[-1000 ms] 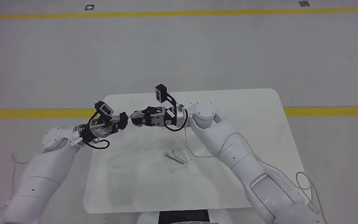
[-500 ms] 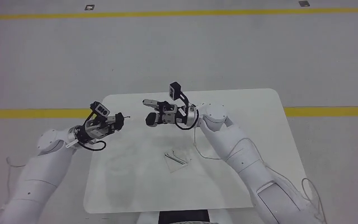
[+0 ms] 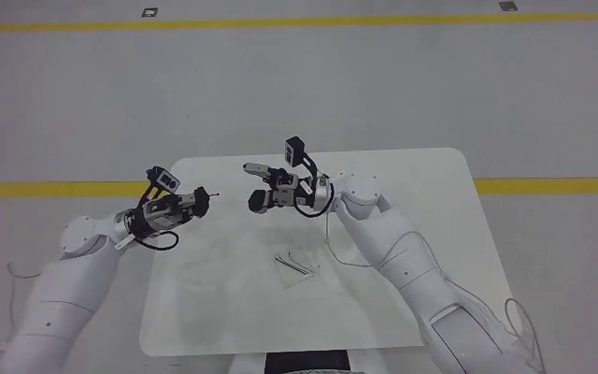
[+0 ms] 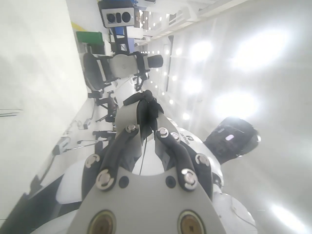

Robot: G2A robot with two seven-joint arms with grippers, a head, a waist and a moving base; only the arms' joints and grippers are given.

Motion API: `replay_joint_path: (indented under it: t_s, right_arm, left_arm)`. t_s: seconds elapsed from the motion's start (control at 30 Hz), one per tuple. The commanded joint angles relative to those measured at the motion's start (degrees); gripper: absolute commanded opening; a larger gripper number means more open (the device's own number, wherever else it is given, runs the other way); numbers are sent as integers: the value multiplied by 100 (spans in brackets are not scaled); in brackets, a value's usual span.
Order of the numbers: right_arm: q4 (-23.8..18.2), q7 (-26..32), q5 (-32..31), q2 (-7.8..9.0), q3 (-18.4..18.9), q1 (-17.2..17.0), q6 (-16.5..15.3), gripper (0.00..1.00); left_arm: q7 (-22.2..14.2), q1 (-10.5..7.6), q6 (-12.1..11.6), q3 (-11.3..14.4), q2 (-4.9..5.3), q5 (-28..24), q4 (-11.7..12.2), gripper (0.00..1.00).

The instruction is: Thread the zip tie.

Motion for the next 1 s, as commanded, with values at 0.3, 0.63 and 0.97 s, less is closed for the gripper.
replay_joint_path:
  t_s: [0.3, 0.63, 0.97]
  right_arm:
    - [-1545, 13, -3428, 539, 174, -407, 1435, 100]
    - [-2195, 1022, -5050, 731, -211, -411, 1593, 100]
    - [-2411, 1917, -6370, 828, -550, -257, 1653, 100]
  left_arm:
    - [-217, -117, -304, -408, 45, -245, 301, 0]
    - [-217, -162, -326, -389, 45, -244, 382, 0]
    - [-217, -162, -326, -389, 45, -244, 382, 0]
